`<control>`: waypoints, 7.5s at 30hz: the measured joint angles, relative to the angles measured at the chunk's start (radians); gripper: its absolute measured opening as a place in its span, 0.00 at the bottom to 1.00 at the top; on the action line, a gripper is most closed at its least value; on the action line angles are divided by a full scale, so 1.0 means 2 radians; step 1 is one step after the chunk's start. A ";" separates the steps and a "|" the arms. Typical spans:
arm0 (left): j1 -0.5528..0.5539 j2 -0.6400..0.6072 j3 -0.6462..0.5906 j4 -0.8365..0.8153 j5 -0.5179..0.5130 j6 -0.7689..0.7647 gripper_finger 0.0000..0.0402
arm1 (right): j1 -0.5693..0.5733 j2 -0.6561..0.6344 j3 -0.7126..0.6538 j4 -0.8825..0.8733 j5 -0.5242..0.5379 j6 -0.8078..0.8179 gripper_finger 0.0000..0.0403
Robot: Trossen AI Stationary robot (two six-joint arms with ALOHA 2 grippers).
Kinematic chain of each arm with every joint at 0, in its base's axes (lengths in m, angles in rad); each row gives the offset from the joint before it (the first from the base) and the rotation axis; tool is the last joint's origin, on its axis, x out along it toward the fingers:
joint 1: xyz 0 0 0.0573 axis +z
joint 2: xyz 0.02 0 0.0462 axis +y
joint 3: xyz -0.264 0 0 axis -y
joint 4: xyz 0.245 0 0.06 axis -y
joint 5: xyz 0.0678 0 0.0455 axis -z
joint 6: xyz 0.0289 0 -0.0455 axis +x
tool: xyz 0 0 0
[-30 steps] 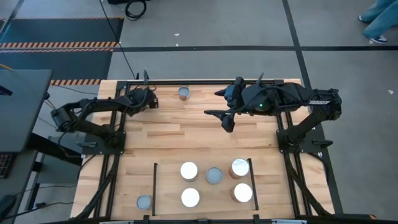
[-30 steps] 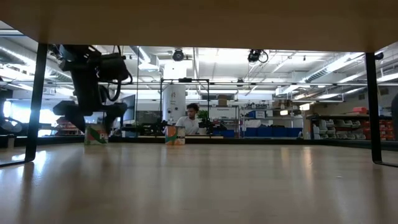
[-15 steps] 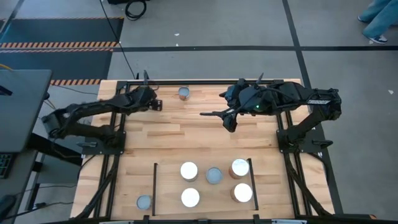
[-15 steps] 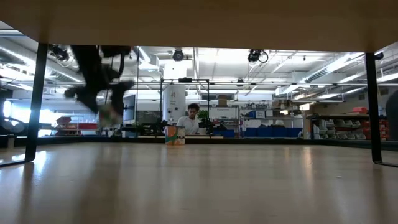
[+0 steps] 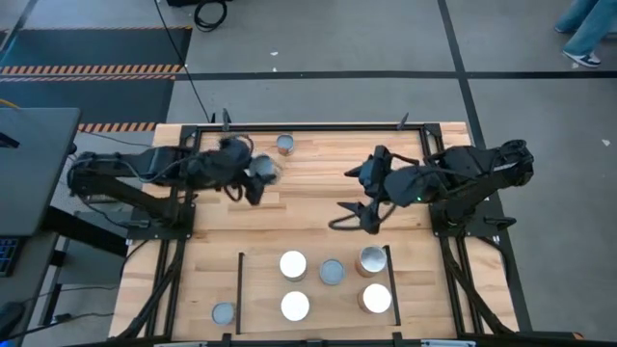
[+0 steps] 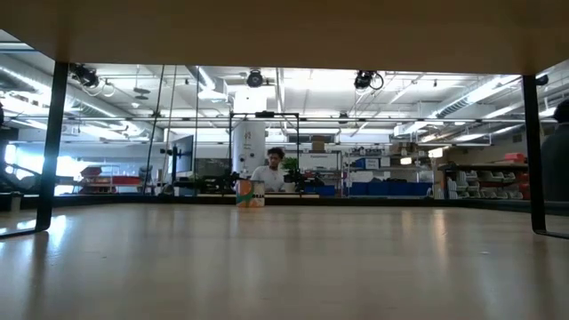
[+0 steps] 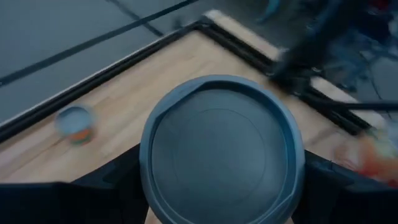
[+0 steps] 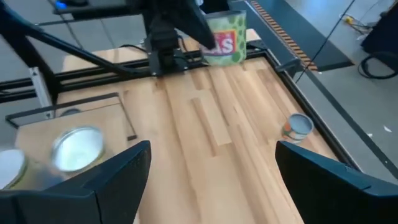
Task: Pick and place cans onto a shelf
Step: Put the small canned peas on the shelf
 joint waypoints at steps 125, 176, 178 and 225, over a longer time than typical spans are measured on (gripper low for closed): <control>-0.178 0.353 0.463 -0.148 0.048 0.173 0.88 | 0.107 0.075 -0.016 0.088 -0.054 -0.041 0.67; -0.195 0.205 0.462 -0.255 -0.088 0.079 0.88 | 0.203 0.217 -0.015 0.111 -0.031 0.072 0.67; -0.195 0.205 0.462 -0.254 -0.088 0.079 0.88 | 0.202 0.217 -0.015 0.111 -0.040 0.072 0.67; -0.195 0.205 0.462 -0.257 -0.069 0.086 0.88 | 0.164 0.216 -0.015 0.072 -0.119 0.074 0.76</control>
